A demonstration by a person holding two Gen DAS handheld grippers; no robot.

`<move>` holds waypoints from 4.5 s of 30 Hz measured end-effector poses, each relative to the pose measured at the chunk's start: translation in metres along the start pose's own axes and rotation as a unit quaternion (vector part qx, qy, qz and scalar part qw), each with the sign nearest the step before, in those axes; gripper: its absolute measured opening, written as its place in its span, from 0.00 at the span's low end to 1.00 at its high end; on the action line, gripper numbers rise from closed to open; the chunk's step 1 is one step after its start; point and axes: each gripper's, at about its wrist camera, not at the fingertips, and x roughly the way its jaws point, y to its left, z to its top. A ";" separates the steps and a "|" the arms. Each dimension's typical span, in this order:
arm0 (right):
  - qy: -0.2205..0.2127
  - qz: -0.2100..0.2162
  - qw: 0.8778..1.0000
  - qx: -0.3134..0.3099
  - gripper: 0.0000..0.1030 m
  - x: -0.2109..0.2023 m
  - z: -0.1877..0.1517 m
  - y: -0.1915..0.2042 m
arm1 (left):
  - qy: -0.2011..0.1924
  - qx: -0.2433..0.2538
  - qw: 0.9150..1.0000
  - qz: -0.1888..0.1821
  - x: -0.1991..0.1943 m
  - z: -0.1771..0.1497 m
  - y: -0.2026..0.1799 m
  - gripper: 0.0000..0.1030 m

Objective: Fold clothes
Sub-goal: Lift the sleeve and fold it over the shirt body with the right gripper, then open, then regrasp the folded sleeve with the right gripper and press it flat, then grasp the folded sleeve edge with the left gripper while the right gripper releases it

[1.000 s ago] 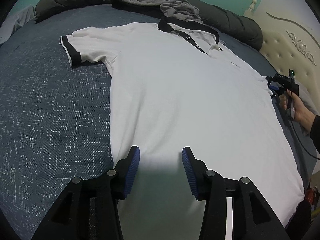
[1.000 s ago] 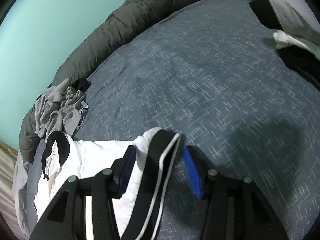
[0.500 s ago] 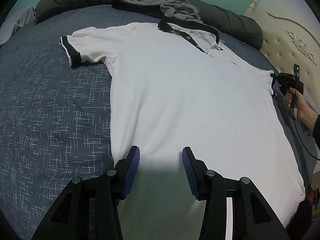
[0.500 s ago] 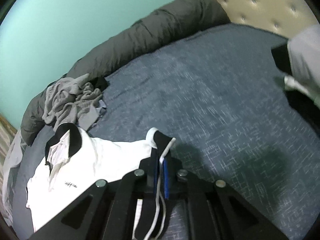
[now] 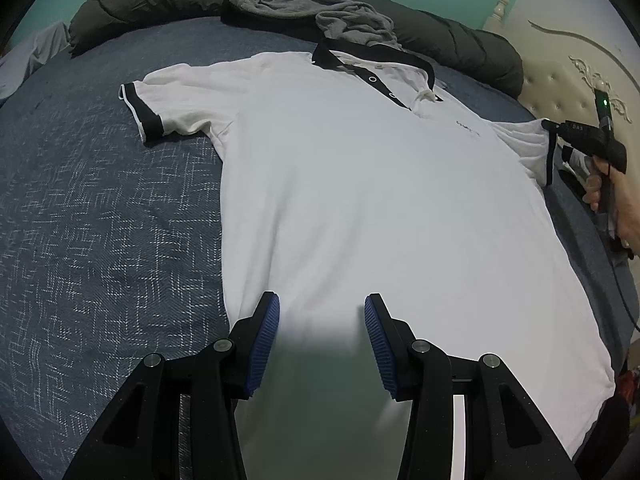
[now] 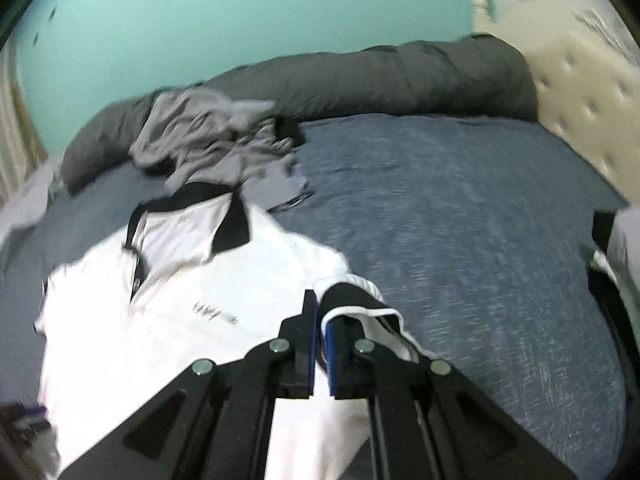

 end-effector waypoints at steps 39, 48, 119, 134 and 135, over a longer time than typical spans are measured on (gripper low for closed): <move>0.046 -0.010 0.984 0.172 0.41 -0.019 -0.049 -0.036 | -0.011 0.002 1.000 -0.021 -0.014 0.002 -0.005 0.47; 0.058 -0.016 0.991 0.123 0.17 0.018 -0.041 -0.030 | -0.010 0.004 1.000 -0.020 -0.011 0.002 -0.005 0.47; 0.050 0.105 0.980 0.164 0.19 -0.001 -0.100 -0.022 | 0.063 0.197 0.976 -0.073 0.180 0.173 -0.257 0.14; 0.048 0.130 0.978 0.158 0.02 -0.009 -0.100 -0.018 | 0.029 0.157 0.984 -0.080 0.159 0.197 -0.237 0.03; 0.050 0.133 0.977 0.157 0.02 -0.009 -0.100 -0.017 | 0.030 0.149 0.985 -0.081 0.160 0.198 -0.233 0.03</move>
